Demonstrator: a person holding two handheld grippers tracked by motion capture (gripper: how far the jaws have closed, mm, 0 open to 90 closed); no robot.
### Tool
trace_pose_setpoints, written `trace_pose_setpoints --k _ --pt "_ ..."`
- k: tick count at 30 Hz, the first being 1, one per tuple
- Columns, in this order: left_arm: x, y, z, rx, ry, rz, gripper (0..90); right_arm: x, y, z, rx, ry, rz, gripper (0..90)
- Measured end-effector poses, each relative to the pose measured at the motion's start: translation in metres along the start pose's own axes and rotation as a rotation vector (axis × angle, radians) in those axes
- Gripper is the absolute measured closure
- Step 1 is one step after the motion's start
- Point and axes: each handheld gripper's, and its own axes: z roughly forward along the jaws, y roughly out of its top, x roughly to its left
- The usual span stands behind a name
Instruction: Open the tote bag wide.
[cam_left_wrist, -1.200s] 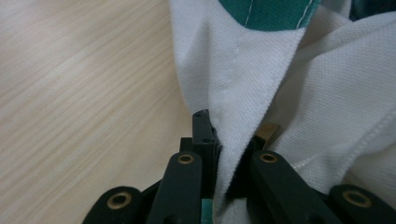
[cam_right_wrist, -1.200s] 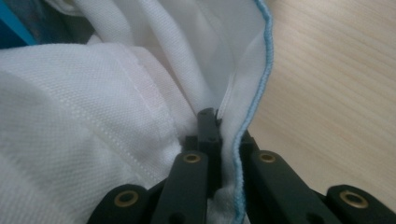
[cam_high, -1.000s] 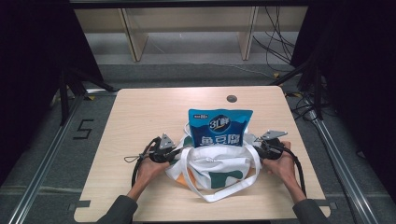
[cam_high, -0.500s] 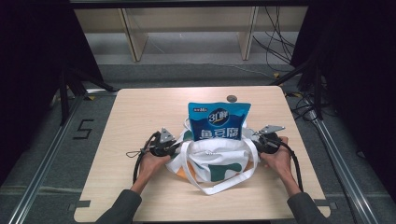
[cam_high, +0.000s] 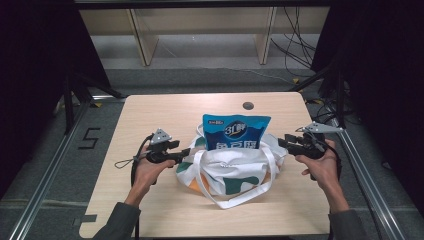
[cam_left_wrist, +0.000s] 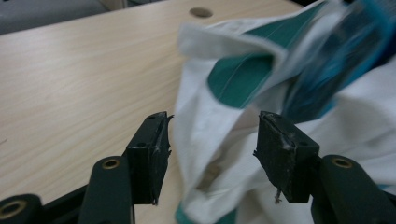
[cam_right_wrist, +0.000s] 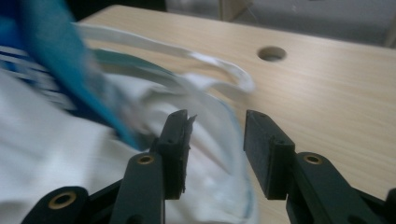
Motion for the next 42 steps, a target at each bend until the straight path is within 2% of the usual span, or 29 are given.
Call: trace_pose_setpoints --k 2,3,6,7,10,11,12,13,14,15,18,20,22,23,25,26,27,29,31,32,33,35,36,37,38,39,40,41,42 --pt "-0.007 0.006 -0.006 -0.013 -0.007 0.011 43.6 0.009 0.005 -0.007 -0.010 0.029 -0.041 59.2" --pt "-0.011 0.009 -0.010 -0.020 -0.043 0.011 43.9 0.017 0.008 -0.010 0.009 0.057 -0.030 58.3" --pt "-0.019 0.014 -0.014 -0.031 -0.092 0.000 44.4 0.033 0.012 -0.012 0.005 0.106 -0.084 57.0" --pt "-0.024 0.015 -0.015 -0.025 -0.109 0.009 44.8 0.039 0.012 -0.011 0.023 0.129 -0.061 56.6" --pt "-0.028 0.016 -0.013 -0.030 -0.162 0.004 44.3 0.047 0.012 -0.006 0.064 0.136 -0.102 54.7" --pt "-0.030 0.016 -0.012 -0.028 -0.179 -0.005 42.9 0.050 0.011 -0.004 0.087 0.142 -0.078 55.1" --pt "-0.032 0.015 -0.009 -0.030 -0.202 -0.019 42.5 0.049 0.010 -0.001 0.090 0.135 -0.109 57.5" --pt "-0.035 0.015 -0.008 -0.019 -0.202 -0.003 42.7 0.051 0.007 0.002 0.098 0.130 -0.124 62.3" --pt "-0.038 0.014 -0.006 -0.012 -0.203 0.014 43.5 0.052 0.006 0.002 0.134 0.120 -0.129 67.1" --pt "-0.041 0.014 -0.004 -0.001 -0.197 0.037 44.7 0.051 0.004 0.004 0.141 0.109 -0.169 72.1" --pt "-0.046 0.011 0.005 -0.003 -0.199 0.099 49.9 0.055 0.000 0.006 0.175 0.104 -0.205 81.9" --pt "-0.048 0.007 0.012 0.004 -0.205 0.103 57.1 0.059 -0.003 0.009 0.205 0.110 -0.269 83.8" --pt "-0.053 0.002 0.020 0.013 -0.195 0.160 58.9 0.066 -0.006 0.011 0.240 0.121 -0.303 84.3" --pt "-0.053 0.000 0.021 0.015 -0.195 0.177 60.9 0.070 -0.011 0.014 0.237 0.117 -0.309 84.5" --pt "-0.055 -0.003 0.023 0.017 -0.191 0.200 66.5 0.074 -0.015 0.017 0.280 0.124 -0.333 84.6" --pt "-0.055 -0.005 0.024 0.013 -0.176 0.222 70.4 0.075 -0.019 0.019 0.294 0.125 -0.337 84.7" --pt "-0.057 -0.008 0.026 0.036 -0.181 0.207 74.2 0.076 -0.023 0.022 0.311 0.135 -0.342 84.8" --pt "-0.058 -0.015 0.030 0.059 -0.178 0.215 79.9 0.078 -0.035 0.031 0.364 0.158 -0.352 84.9" --pt "-0.060 -0.024 0.035 0.097 -0.185 0.234 83.7 0.081 -0.045 0.038 0.398 0.172 -0.328 85.0" --pt "-0.061 -0.028 0.038 0.125 -0.178 0.272 86.5 0.081 -0.050 0.042 0.408 0.169 -0.345 85.1" --pt "-0.063 -0.034 0.041 0.158 -0.180 0.274 87.2 0.083 -0.055 0.045 0.421 0.170 -0.330 85.1" --pt "-0.067 -0.046 0.048 0.236 -0.145 0.348 89.4 0.085 -0.060 0.049 0.442 0.165 -0.328 85.1" --pt "-0.067 -0.050 0.052 0.260 -0.143 0.364 89.4 0.085 -0.061 0.051 0.444 0.166 -0.330 85.1" --pt "-0.068 -0.055 0.057 0.266 -0.135 0.387 89.5 0.086 -0.063 0.052 0.449 0.164 -0.340 85.2" --pt "-0.070 -0.055 0.056 0.267 -0.121 0.381 89.6 0.086 -0.067 0.057 0.447 0.145 -0.357 85.3" --pt "-0.071 -0.055 0.056 0.269 -0.112 0.393 89.6 0.087 -0.069 0.058 0.452 0.151 -0.341 85.3" --pt "-0.072 -0.055 0.056 0.273 -0.105 0.389 89.6 0.086 -0.068 0.059 0.445 0.151 -0.349 85.3" --pt "-0.074 -0.055 0.056 0.273 -0.096 0.409 89.5 0.084 -0.068 0.060 0.440 0.156 -0.353 85.2" --pt "-0.075 -0.055 0.055 0.279 -0.087 0.415 89.5 0.085 -0.069 0.060 0.433 0.141 -0.346 85.2"
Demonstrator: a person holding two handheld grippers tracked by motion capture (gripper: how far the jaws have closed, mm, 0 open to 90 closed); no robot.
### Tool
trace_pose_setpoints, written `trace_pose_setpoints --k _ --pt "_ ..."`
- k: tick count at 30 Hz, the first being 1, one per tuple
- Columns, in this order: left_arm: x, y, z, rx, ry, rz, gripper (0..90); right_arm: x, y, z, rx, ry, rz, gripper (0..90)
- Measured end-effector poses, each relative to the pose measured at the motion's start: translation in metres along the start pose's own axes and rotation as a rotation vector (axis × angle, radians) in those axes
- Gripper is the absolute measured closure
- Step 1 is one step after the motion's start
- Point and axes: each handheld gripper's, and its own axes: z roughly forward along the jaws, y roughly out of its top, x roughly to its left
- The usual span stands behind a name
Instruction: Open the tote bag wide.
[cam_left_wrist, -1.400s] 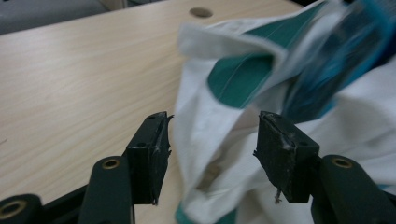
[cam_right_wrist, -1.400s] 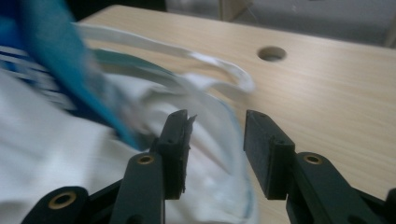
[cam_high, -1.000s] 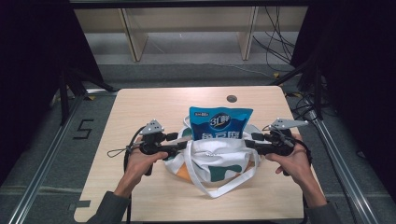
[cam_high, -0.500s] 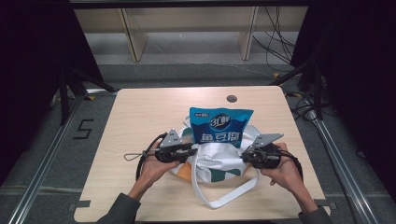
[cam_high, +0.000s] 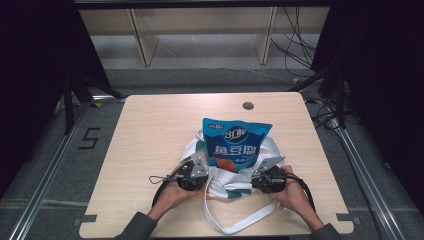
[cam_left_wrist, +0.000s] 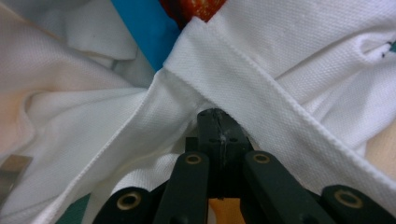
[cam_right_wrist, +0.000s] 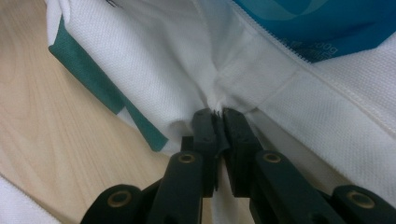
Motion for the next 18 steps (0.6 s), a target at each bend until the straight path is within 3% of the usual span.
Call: trace_pose_setpoints --k 2,5,8,10,12,13,15,16,17,18 --pt "0.000 0.001 0.000 -0.001 -0.002 0.002 89.3 0.000 0.001 -0.002 0.012 0.010 -0.003 84.9" --pt "0.004 0.005 -0.009 -0.007 -0.014 -0.002 85.7 0.001 0.003 -0.010 0.003 0.005 0.030 82.7" --pt "0.010 0.010 -0.025 -0.086 -0.048 -0.066 79.8 -0.005 0.005 -0.027 -0.055 0.045 0.034 77.8" --pt "0.016 0.014 -0.038 -0.134 -0.079 -0.111 73.4 -0.009 0.007 -0.039 -0.124 0.066 0.072 69.4" --pt "0.025 0.018 -0.051 -0.186 -0.140 -0.169 66.5 -0.015 0.008 -0.051 -0.172 0.073 0.070 67.1" --pt "0.030 0.020 -0.058 -0.205 -0.166 -0.183 63.2 -0.017 0.009 -0.062 -0.196 0.085 0.110 65.0" --pt "0.041 0.023 -0.071 -0.241 -0.143 -0.243 61.4 -0.025 0.011 -0.078 -0.268 0.065 0.123 64.9" --pt "0.046 0.024 -0.075 -0.250 -0.129 -0.244 61.4 -0.030 0.012 -0.086 -0.303 0.026 0.125 65.6" --pt "0.055 0.027 -0.080 -0.257 -0.087 -0.240 62.1 -0.033 0.013 -0.091 -0.315 0.005 0.138 66.8" --pt "0.061 0.028 -0.082 -0.258 -0.066 -0.247 62.9 -0.040 0.015 -0.095 -0.335 -0.058 0.131 67.1"
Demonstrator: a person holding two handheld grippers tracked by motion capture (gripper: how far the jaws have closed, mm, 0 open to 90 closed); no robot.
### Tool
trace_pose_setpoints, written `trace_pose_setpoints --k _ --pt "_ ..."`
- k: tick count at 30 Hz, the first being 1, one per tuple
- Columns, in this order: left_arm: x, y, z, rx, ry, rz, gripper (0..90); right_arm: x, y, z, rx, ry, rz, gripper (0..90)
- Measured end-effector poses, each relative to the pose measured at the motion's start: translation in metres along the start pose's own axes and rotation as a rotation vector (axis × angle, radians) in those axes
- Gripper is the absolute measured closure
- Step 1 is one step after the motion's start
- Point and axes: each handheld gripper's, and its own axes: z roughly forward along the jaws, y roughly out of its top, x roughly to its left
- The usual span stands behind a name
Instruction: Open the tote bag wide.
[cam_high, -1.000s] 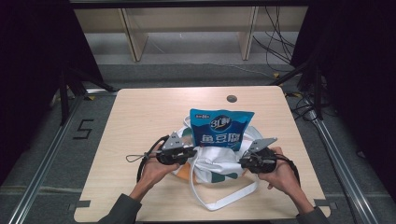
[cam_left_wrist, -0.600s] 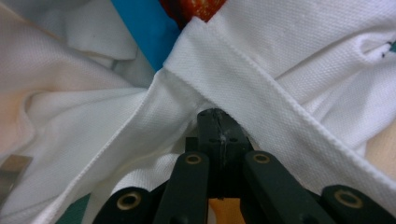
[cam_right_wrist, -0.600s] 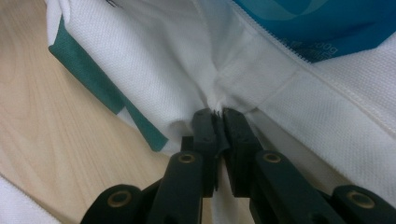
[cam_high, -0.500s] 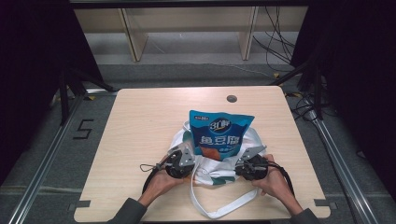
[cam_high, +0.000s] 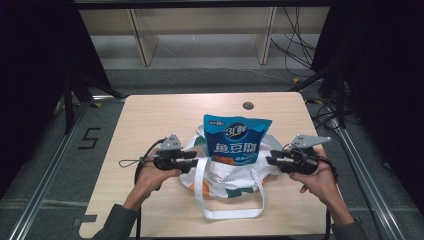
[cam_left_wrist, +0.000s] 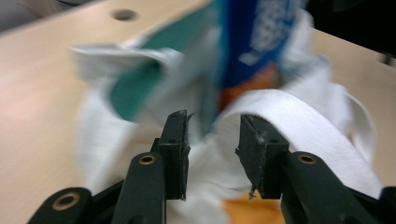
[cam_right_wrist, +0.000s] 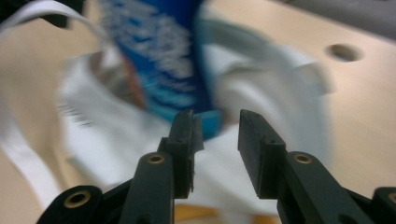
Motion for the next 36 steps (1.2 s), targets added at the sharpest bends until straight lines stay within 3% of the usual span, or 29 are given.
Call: trace_pose_setpoints --k 2,3,5,6,8,10,13,14,15,16,17,21,23,26,27,28,30,32,34,35,36 --pt "0.008 0.004 0.001 -0.015 0.041 -0.016 65.0 -0.010 0.002 0.001 0.012 -0.049 0.022 68.3" --pt "0.011 0.006 0.003 -0.027 0.036 -0.042 64.9 -0.015 0.002 0.005 0.014 -0.059 0.037 68.3" --pt "0.016 0.010 0.004 -0.032 0.045 -0.041 63.4 -0.019 0.000 0.014 0.033 -0.052 0.033 68.3" --pt "0.020 0.011 0.004 -0.034 0.037 -0.046 63.5 -0.016 -0.001 0.018 0.040 -0.041 0.026 68.3" --pt "0.025 0.014 0.007 -0.024 0.082 -0.041 63.0 -0.005 0.000 0.024 0.057 0.004 0.020 68.3" --pt "0.030 0.016 0.014 0.014 0.122 -0.011 61.1 0.002 0.003 0.027 0.053 0.029 -0.015 68.3" --pt "0.032 0.017 0.027 0.047 0.104 -0.014 56.4 0.022 0.007 0.032 0.050 0.079 -0.045 67.4" --pt "0.032 0.016 0.034 0.051 0.084 -0.027 54.3 0.027 0.009 0.034 0.054 0.097 -0.070 67.0" --pt "0.033 0.016 0.037 0.066 0.065 -0.015 53.3 0.036 0.010 0.037 0.058 0.108 -0.069 66.3" --pt "0.032 0.016 0.041 0.053 0.064 -0.035 52.6 0.039 0.012 0.041 0.051 0.120 -0.102 65.6" --pt "0.033 0.016 0.043 0.077 0.063 -0.017 52.1 0.043 0.012 0.043 0.047 0.131 -0.113 65.5" --pt "0.035 0.016 0.054 0.113 0.067 -0.021 51.1 0.053 0.017 0.056 0.053 0.150 -0.125 64.0" --pt "0.036 0.017 0.057 0.105 0.064 -0.023 56.3 0.056 0.017 0.062 0.061 0.175 -0.139 69.3" --pt "0.039 0.020 0.059 0.092 0.048 -0.007 67.2 0.062 0.014 0.063 0.081 0.224 -0.190 85.9" --pt "0.040 0.021 0.061 0.083 0.061 -0.006 72.6 0.066 0.012 0.063 0.098 0.238 -0.179 88.0" --pt "0.043 0.023 0.063 0.096 0.079 0.007 77.7 0.067 0.010 0.064 0.114 0.257 -0.211 88.8" --pt "0.049 0.026 0.067 0.107 0.114 0.009 83.4 0.075 0.001 0.067 0.164 0.284 -0.228 89.1" --pt "0.057 0.027 0.075 0.126 0.148 -0.010 85.8 0.083 -0.010 0.070 0.209 0.268 -0.231 89.2" --pt "0.069 0.026 0.084 0.157 0.190 -0.004 88.0 0.086 -0.017 0.072 0.236 0.273 -0.231 89.2" --pt "0.075 0.024 0.092 0.166 0.200 -0.034 88.1 0.086 -0.019 0.073 0.240 0.270 -0.231 89.2" --pt "0.078 0.022 0.098 0.185 0.202 -0.038 88.2 0.087 -0.023 0.076 0.245 0.268 -0.233 89.2"
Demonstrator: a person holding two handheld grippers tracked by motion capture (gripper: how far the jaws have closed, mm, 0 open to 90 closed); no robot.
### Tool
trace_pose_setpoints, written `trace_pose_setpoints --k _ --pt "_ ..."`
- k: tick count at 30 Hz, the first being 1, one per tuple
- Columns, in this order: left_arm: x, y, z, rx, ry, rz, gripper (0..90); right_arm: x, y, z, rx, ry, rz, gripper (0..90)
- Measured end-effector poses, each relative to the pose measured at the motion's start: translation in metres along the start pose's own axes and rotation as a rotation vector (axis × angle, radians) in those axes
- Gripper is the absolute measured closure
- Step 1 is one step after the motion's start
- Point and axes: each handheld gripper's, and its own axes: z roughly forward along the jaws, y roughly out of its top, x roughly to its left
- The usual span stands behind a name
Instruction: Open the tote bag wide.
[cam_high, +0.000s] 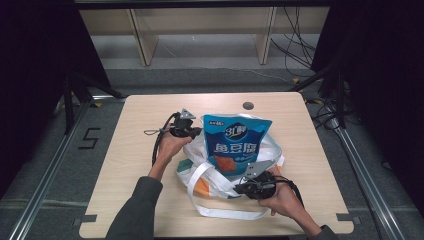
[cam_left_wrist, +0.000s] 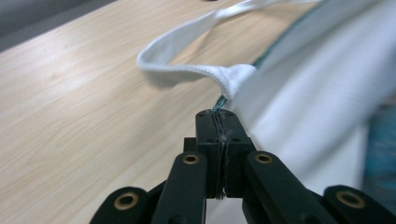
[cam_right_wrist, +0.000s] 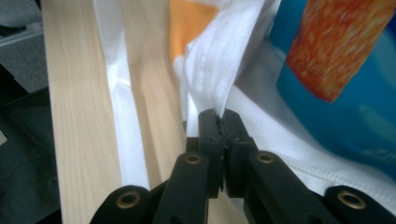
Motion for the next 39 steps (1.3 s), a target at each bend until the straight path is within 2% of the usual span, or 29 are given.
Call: trace_pose_setpoints --k 1,2,3,4,5,7,8,9,12,13,14,15,16,17,19,20,21,22,25,26,27,28,29,30,32,35,37,38,39 --pt "0.003 -0.002 0.010 0.026 0.008 0.000 88.2 0.000 -0.002 0.003 0.006 0.005 -0.020 89.2" --pt "0.004 -0.006 0.021 0.057 0.021 -0.011 88.2 0.003 -0.005 0.007 0.026 -0.008 0.001 89.2" --pt "0.005 -0.011 0.032 0.092 0.023 -0.024 88.2 0.003 -0.008 0.014 0.034 -0.004 -0.028 89.1" --pt "0.007 -0.017 0.042 0.113 -0.006 -0.055 88.1 0.006 -0.013 0.021 0.060 -0.014 0.004 89.1" --pt "0.008 -0.019 0.045 0.081 -0.015 -0.098 87.9 0.005 -0.017 0.027 0.057 -0.024 -0.005 89.1" --pt "0.006 -0.018 0.041 0.095 -0.012 -0.078 87.3 0.006 -0.016 0.024 0.065 -0.012 0.019 89.0" --pt "0.006 -0.017 0.037 0.095 -0.001 -0.063 85.4 0.007 -0.016 0.026 0.057 -0.019 0.014 88.8" --pt "0.004 -0.016 0.031 0.073 0.016 -0.078 80.1 0.006 -0.016 0.024 0.067 -0.014 0.021 88.5" --pt "0.004 -0.014 0.006 0.020 0.031 -0.085 66.5 0.004 -0.012 0.015 0.025 0.001 0.042 82.9" --pt "0.003 -0.013 -0.005 0.000 0.036 -0.070 66.9 0.005 -0.010 0.010 0.007 0.000 0.058 77.4" --pt "0.000 -0.012 -0.017 -0.020 0.038 -0.065 66.0 0.002 -0.006 0.002 -0.016 -0.027 0.036 72.2" --pt "-0.005 -0.012 -0.029 -0.052 0.031 -0.065 65.9 0.001 -0.002 -0.006 -0.062 -0.040 0.034 71.9" --pt "-0.010 -0.012 -0.041 -0.080 0.004 -0.050 65.6 -0.002 0.000 -0.016 -0.094 -0.023 0.031 71.4" --pt "-0.016 -0.014 -0.053 -0.116 -0.012 -0.051 65.2 -0.006 0.002 -0.027 -0.135 -0.037 0.053 71.2" --pt "-0.028 -0.018 -0.074 -0.157 -0.062 -0.052 65.2 -0.013 0.004 -0.048 -0.197 -0.076 0.051 71.2" --pt "-0.032 -0.019 -0.078 -0.171 -0.075 -0.057 64.9 -0.018 0.004 -0.062 -0.203 -0.138 0.065 70.1" --pt "-0.038 -0.021 -0.083 -0.184 -0.102 -0.039 64.3 -0.022 0.004 -0.069 -0.212 -0.161 0.088 70.0" --pt "-0.043 -0.021 -0.084 -0.193 -0.103 -0.052 63.7 -0.029 0.002 -0.079 -0.249 -0.180 0.123 69.5" --pt "-0.058 -0.023 -0.082 -0.180 -0.138 -0.050 64.5 -0.048 -0.001 -0.094 -0.280 -0.266 0.180 68.6" --pt "-0.063 -0.025 -0.080 -0.157 -0.150 -0.031 64.7 -0.057 -0.003 -0.097 -0.275 -0.306 0.182 68.5" --pt "-0.068 -0.027 -0.077 -0.150 -0.150 -0.030 65.2 -0.063 -0.005 -0.098 -0.280 -0.342 0.223 68.3" --pt "-0.072 -0.029 -0.075 -0.138 -0.138 -0.015 66.8 -0.073 -0.007 -0.099 -0.286 -0.366 0.221 68.2" --pt "-0.074 -0.034 -0.074 -0.112 -0.127 0.019 69.0 -0.079 -0.009 -0.097 -0.287 -0.377 0.266 66.3" --pt "-0.079 -0.041 -0.072 -0.106 -0.130 -0.002 72.6 -0.089 -0.012 -0.095 -0.288 -0.401 0.287 63.1" --pt "-0.082 -0.049 -0.071 -0.100 -0.130 0.018 76.6 -0.101 -0.014 -0.088 -0.252 -0.446 0.322 61.9" --pt "-0.082 -0.065 -0.065 -0.061 -0.123 0.035 81.2 -0.112 -0.021 -0.073 -0.216 -0.414 0.322 73.8" --pt "-0.085 -0.080 -0.056 -0.007 -0.128 0.039 84.3 -0.113 -0.025 -0.061 -0.150 -0.398 0.325 84.3" --pt "-0.087 -0.087 -0.052 0.005 -0.117 0.060 84.7 -0.117 -0.029 -0.054 -0.090 -0.427 0.276 85.4" --pt "-0.088 -0.092 -0.050 0.006 -0.113 0.066 84.8 -0.117 -0.033 -0.049 -0.054 -0.421 0.298 85.7"
